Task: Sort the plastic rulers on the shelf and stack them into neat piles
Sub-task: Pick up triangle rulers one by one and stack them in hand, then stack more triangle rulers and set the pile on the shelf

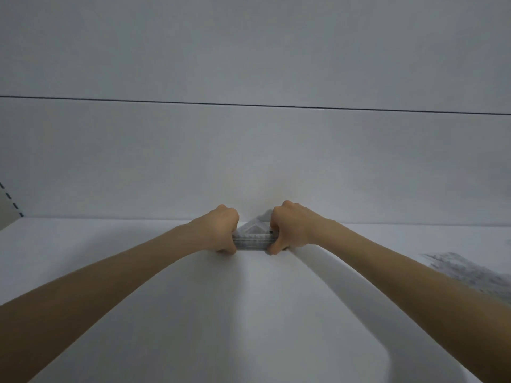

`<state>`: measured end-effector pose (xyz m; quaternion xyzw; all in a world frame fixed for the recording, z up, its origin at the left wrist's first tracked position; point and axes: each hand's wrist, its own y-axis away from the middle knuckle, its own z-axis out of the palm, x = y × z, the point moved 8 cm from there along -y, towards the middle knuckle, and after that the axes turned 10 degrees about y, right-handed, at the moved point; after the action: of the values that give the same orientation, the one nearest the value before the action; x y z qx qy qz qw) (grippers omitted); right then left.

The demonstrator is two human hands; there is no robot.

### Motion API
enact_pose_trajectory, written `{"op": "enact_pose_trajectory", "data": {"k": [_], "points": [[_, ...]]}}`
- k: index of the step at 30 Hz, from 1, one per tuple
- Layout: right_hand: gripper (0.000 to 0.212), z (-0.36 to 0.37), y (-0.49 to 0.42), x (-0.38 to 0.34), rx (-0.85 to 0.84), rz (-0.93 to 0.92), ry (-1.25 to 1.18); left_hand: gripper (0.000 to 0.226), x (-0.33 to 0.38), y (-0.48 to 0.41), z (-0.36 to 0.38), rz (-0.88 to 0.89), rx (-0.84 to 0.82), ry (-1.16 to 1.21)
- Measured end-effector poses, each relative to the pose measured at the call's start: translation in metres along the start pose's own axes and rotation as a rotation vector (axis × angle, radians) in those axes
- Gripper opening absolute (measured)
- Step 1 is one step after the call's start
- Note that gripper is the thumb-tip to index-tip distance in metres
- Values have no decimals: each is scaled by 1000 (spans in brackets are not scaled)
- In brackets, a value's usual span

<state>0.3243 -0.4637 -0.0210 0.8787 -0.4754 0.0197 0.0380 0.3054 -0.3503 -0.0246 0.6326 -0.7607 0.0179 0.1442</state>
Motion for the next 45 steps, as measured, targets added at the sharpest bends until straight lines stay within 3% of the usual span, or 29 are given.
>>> {"op": "enact_pose_trajectory", "data": {"k": [42,45], "points": [[30,-1,-25,11,-155,-54,44,23,-9,-27,-9,-20,-108,108],[45,-7,-14,15,-138,6,55,40,-12,-16,-17,1,-65,36]]}}
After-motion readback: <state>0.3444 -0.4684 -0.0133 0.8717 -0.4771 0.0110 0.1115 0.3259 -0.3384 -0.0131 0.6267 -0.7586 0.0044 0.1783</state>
